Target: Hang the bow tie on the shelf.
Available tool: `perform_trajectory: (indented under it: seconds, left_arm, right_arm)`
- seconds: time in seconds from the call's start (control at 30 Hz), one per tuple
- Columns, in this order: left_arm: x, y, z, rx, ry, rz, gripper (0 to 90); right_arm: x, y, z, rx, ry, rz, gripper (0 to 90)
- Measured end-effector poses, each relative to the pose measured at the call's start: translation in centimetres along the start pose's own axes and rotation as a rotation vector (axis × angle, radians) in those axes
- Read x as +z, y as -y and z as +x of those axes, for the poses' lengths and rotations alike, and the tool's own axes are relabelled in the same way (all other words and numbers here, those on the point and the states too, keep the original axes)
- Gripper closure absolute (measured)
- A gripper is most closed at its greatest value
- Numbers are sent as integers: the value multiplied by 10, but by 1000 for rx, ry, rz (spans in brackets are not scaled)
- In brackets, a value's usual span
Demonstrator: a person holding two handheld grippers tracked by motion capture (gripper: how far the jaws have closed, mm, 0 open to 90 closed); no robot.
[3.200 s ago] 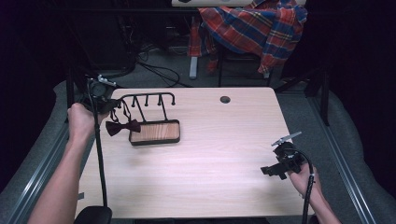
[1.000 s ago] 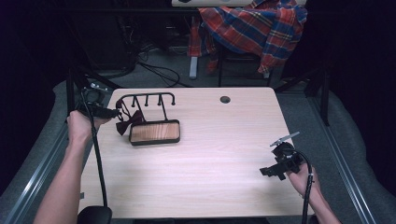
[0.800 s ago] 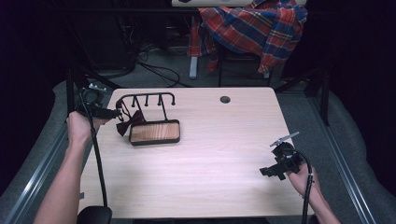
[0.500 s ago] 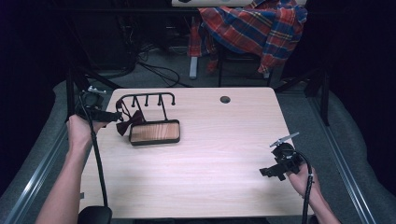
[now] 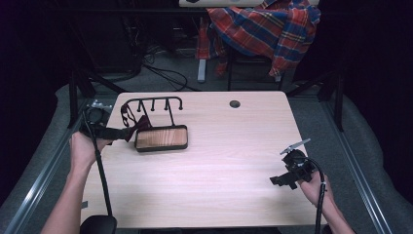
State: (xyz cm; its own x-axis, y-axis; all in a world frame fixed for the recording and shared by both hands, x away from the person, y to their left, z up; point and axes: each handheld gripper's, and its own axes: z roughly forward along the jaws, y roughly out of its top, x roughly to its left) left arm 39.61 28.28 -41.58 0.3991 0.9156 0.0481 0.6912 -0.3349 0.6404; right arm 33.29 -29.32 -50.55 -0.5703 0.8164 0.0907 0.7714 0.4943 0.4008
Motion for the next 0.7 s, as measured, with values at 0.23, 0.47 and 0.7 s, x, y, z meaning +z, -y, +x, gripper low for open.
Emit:
perform_trajectory:
  seconds: [0.23, 0.47, 0.7]
  left_arm:
    - [-4, 22, -16, 34, -9, 14, 102]
    - [-1, 39, -28, 50, -2, 59, 87]
    - [7, 54, -36, 46, 5, 89, 73]
  right_arm:
    - [0, 0, 1, -18, 8, 13, 155]
    - [1, -1, 3, -13, -6, 6, 155]
    - [2, 0, 3, -16, 11, 16, 155]
